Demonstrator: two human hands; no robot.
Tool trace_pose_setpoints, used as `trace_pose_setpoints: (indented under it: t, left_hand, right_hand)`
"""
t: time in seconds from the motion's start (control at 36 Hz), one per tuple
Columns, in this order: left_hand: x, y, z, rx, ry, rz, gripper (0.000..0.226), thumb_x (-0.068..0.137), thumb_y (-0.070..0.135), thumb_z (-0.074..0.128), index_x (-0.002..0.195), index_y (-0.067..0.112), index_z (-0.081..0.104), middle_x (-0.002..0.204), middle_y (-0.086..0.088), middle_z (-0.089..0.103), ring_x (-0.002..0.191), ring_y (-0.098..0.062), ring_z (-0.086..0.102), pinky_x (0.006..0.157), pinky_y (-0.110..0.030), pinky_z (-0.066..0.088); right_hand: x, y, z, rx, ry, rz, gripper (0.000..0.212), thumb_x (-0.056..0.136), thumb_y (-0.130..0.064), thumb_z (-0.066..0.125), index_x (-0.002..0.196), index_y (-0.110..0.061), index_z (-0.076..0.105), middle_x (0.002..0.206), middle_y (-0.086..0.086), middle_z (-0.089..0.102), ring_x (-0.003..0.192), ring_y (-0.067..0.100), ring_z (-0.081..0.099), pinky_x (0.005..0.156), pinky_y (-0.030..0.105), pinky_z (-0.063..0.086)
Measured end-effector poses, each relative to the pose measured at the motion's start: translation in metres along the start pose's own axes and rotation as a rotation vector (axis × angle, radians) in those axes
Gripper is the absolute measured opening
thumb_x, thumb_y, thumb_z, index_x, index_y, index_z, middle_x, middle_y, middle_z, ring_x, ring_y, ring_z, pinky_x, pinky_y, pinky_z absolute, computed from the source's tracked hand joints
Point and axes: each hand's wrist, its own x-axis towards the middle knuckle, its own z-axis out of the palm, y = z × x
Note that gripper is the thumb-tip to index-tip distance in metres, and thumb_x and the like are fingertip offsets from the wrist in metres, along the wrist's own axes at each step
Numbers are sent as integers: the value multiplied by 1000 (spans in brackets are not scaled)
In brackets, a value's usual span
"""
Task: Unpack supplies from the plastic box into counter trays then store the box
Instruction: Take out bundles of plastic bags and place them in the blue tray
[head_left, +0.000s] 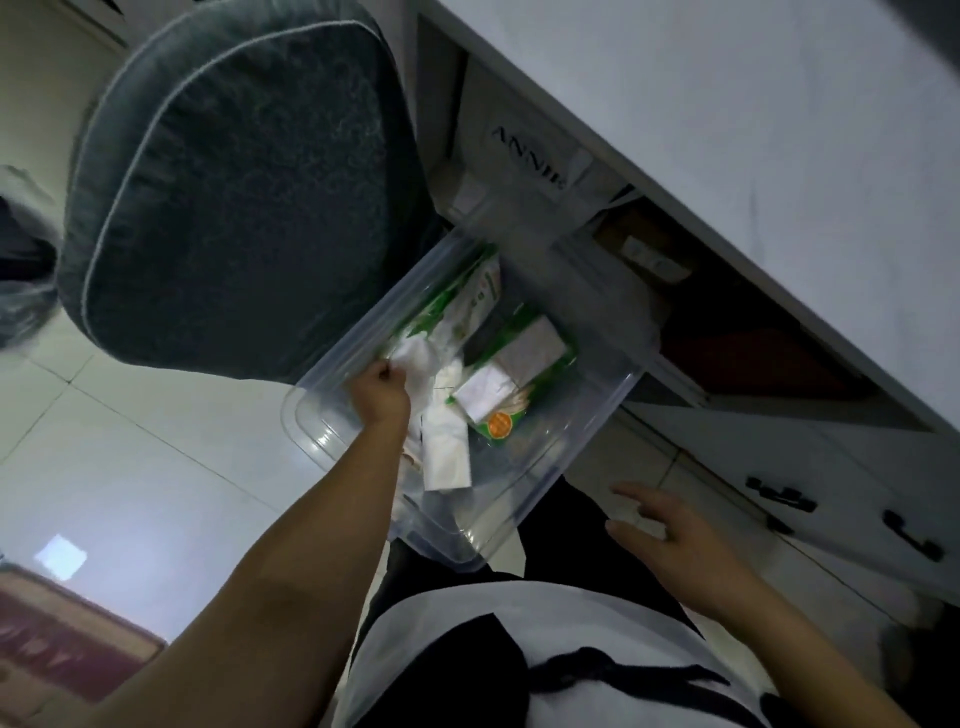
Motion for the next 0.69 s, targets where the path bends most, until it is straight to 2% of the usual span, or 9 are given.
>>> trace_pose_setpoints:
  t: [0.08,0.14,0.19,0.31,0.36,0.42,0.47,0.61,0.69]
  left_hand:
    - [-17,2,-17,-43,-54,61,8,89,8,65,91,5,72,85,-7,64,81,-18,57,70,-24,47]
    - [-34,10,-33,-87,-78,117,5,88,10,68,86,12,71,80,-3,66,75,-15,58,65,-20,48]
    - [-55,23,-51,-144,-99,140,4,88,13,71,90,15,73,80,1,69,76,-15,63,70,-23,52]
    - [-100,56,-90,-204,-124,204,10,88,12,71,94,19,76,85,7,73,74,-2,67,66,-13,51]
    - [-124,71,-109,-234,-166,236,12,90,14,69,97,21,75,91,4,75,81,-2,70,75,-18,55]
    - [-146,85,-127,-275,-237,252,18,93,18,67,110,18,73,107,-4,75,96,-14,72,83,-28,59]
    - [-165,95,-141,-343,-288,258,28,93,22,66,120,15,69,115,-8,72,101,-23,72,81,-35,60]
    - [-198,101,-149,-682,-442,213,31,86,27,67,115,15,70,108,-11,72,98,-30,71,78,-46,58]
    - [-207,96,-136,-800,-408,151,26,91,22,64,115,16,70,107,-11,71,97,-29,69,82,-53,57]
  right_hand:
    - [21,-14,-11,10,-27,-53,47,91,-34,63,137,-29,52,126,-5,50,126,13,46,91,24,36]
    - [36,-27,-17,33,-30,-108,44,90,-28,66,133,-27,55,123,-1,54,121,17,52,92,29,43]
    - [48,-42,-19,83,-38,-176,41,88,-22,69,128,-23,59,121,5,60,114,20,58,93,33,47]
    - [69,-74,-24,161,-111,-325,43,86,-11,71,128,-15,61,121,8,64,112,21,61,91,29,47]
    - [76,-88,-29,145,-158,-395,45,87,-12,70,130,-17,59,125,5,61,115,22,58,93,32,48]
    - [80,-103,-36,147,-195,-481,44,87,-11,70,129,-19,59,126,3,60,117,20,56,95,36,49]
    - [81,-118,-44,207,-234,-560,41,87,-5,69,125,-20,61,129,9,61,117,21,58,97,37,50]
    - [78,-142,-61,242,-475,-620,33,89,-1,65,120,-11,67,119,9,70,114,28,64,99,45,51]
    - [73,-143,-65,248,-691,-537,20,91,-7,62,109,-11,72,107,7,74,100,25,69,89,35,57]
